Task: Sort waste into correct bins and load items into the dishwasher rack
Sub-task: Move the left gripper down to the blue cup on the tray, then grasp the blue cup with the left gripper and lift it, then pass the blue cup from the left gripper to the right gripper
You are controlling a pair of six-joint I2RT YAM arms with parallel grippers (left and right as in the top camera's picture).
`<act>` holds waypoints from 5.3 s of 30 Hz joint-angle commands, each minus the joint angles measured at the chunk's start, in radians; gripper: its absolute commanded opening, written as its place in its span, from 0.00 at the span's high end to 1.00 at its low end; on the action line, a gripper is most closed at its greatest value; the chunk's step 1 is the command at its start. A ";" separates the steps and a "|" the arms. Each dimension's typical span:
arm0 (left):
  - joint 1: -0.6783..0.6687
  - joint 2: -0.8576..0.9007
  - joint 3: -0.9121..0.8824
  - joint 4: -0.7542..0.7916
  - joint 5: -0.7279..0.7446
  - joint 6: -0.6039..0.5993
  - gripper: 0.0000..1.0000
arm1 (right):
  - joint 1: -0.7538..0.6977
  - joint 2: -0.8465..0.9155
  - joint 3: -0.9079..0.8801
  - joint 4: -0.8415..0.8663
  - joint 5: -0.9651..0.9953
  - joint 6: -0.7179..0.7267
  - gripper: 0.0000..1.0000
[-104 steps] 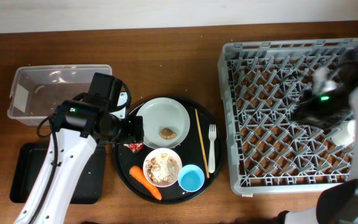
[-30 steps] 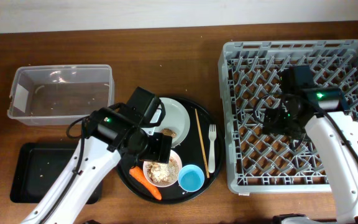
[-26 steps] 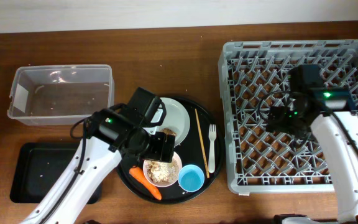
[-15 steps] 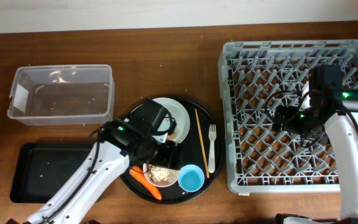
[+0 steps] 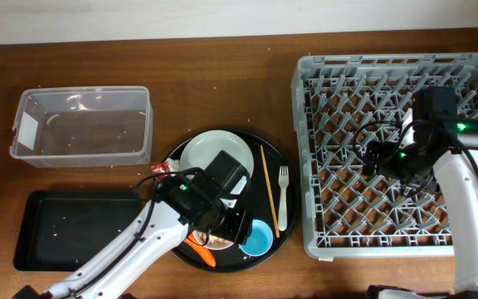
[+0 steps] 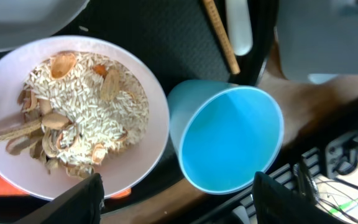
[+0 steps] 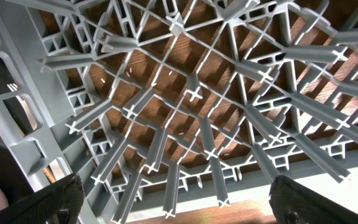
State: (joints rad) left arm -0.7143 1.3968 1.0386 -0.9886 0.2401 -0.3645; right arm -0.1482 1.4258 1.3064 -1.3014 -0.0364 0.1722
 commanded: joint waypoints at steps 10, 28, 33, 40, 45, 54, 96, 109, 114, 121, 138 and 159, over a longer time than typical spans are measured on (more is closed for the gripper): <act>-0.005 0.030 -0.132 0.158 -0.024 -0.044 0.46 | -0.003 -0.015 0.019 -0.002 -0.008 -0.008 0.02; -0.005 0.108 -0.111 0.221 0.019 -0.047 0.99 | -0.003 -0.015 0.019 -0.001 -0.008 -0.008 0.02; -0.005 0.100 -0.070 0.201 0.029 -0.046 1.00 | -0.003 -0.015 0.019 -0.002 -0.009 -0.008 0.02; 0.088 -0.019 0.013 0.186 0.066 -0.042 1.00 | -0.003 -0.015 0.019 -0.019 -0.211 -0.149 0.02; 0.273 -0.129 0.025 0.228 0.301 -0.042 1.00 | -0.003 -0.015 0.019 -0.051 -0.512 -0.369 0.02; 0.524 -0.154 0.024 0.385 0.757 -0.043 1.00 | -0.003 -0.015 0.019 -0.170 -1.089 -0.771 0.02; 0.396 -0.153 0.024 0.703 0.840 -0.358 1.00 | 0.167 -0.011 0.019 -0.130 -1.401 -0.760 0.00; 0.319 -0.153 0.024 0.703 0.794 -0.380 1.00 | 0.167 -0.011 0.019 -0.097 -1.476 -0.760 0.18; 0.319 -0.153 0.024 0.703 0.706 -0.380 1.00 | 0.167 -0.011 0.019 -0.097 -1.480 -0.759 0.19; 0.319 -0.153 0.024 0.742 0.668 -0.462 1.00 | 0.168 -0.011 0.019 -0.097 -1.515 -0.760 0.19; 0.317 -0.153 0.024 0.771 0.672 -0.559 1.00 | 0.168 -0.011 0.019 -0.085 -1.515 -0.760 0.21; 0.317 -0.151 0.024 0.718 0.673 -0.559 1.00 | 0.168 -0.011 0.019 -0.043 -1.515 -0.760 0.31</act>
State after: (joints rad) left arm -0.4019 1.2499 1.0576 -0.2527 0.9611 -0.9176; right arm 0.0120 1.4258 1.3064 -1.3491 -1.4837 -0.5751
